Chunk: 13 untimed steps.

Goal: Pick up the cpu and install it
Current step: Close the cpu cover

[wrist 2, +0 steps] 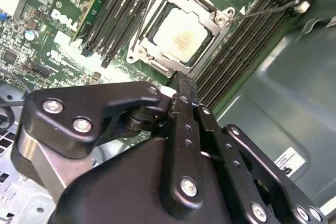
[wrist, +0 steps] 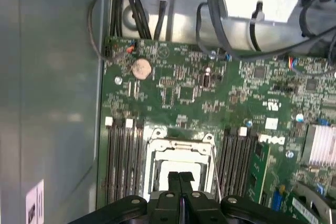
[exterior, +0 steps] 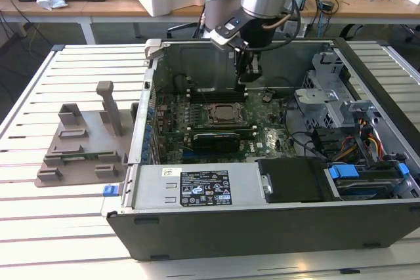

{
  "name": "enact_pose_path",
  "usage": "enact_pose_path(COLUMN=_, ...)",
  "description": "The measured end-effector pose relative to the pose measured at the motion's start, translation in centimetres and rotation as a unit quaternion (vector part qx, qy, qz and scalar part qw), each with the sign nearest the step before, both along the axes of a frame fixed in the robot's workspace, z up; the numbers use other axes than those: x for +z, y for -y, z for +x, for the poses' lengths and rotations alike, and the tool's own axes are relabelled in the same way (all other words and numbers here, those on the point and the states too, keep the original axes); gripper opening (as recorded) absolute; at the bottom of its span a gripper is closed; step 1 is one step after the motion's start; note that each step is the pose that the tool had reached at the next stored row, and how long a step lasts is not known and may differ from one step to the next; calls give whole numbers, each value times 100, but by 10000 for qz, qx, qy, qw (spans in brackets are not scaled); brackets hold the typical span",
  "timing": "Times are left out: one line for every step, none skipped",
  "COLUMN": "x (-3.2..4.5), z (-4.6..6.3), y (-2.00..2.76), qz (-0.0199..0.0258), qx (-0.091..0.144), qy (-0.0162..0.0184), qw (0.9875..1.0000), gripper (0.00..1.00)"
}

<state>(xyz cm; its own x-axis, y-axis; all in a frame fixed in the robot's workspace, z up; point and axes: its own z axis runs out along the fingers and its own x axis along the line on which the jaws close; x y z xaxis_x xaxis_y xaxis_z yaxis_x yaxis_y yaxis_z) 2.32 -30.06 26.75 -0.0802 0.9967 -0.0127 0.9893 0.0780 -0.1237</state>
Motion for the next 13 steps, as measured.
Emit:
enact_pose_path(x=10, z=-24, y=0, qz=1, qx=-1, qy=21, qw=10000, gripper=11)
enact_pose_path(x=19, z=-38, y=0, qz=0, qx=0, qy=34, qw=10000, gripper=11)
enact_pose_path(x=41, z=-52, y=0, qz=1, qx=0, qy=50, qw=10000, gripper=11)
enact_pose_path(x=80, z=-61, y=0, qz=0, qx=0, qy=64, qw=10000, gripper=11)
enact_pose_path(x=136, z=-66, y=0, qz=1, qx=0, qy=74, qw=10000, gripper=11)
enact_pose_path(x=169, z=-68, y=0, qz=0, qx=0, qy=78, qw=10000, gripper=11)
enact_pose_path(x=221, z=-72, y=0, qz=0, qx=0, qy=85, qw=10000, gripper=11)
enact_pose_path(x=275, z=-77, y=0, qz=0, qx=0, qy=93, qw=10000, gripper=11)
enact_pose_path(x=296, z=-78, y=0, qz=0, qx=0, qy=96, qw=10000, gripper=11)
enact_pose_path(x=301, z=-78, y=0, qz=1, qx=1, qy=96, qw=10000, gripper=11)
enact_pose_path(x=301, z=-77, y=-1, qz=2, qx=1, qy=97, qw=10000, gripper=11)
enact_pose_path(x=302, z=-78, y=-1, qz=2, qx=1, qy=97, qw=10000, gripper=11)
enact_pose_path(x=305, z=-78, y=0, qz=1, qx=0, qy=96, qw=10000, gripper=11)
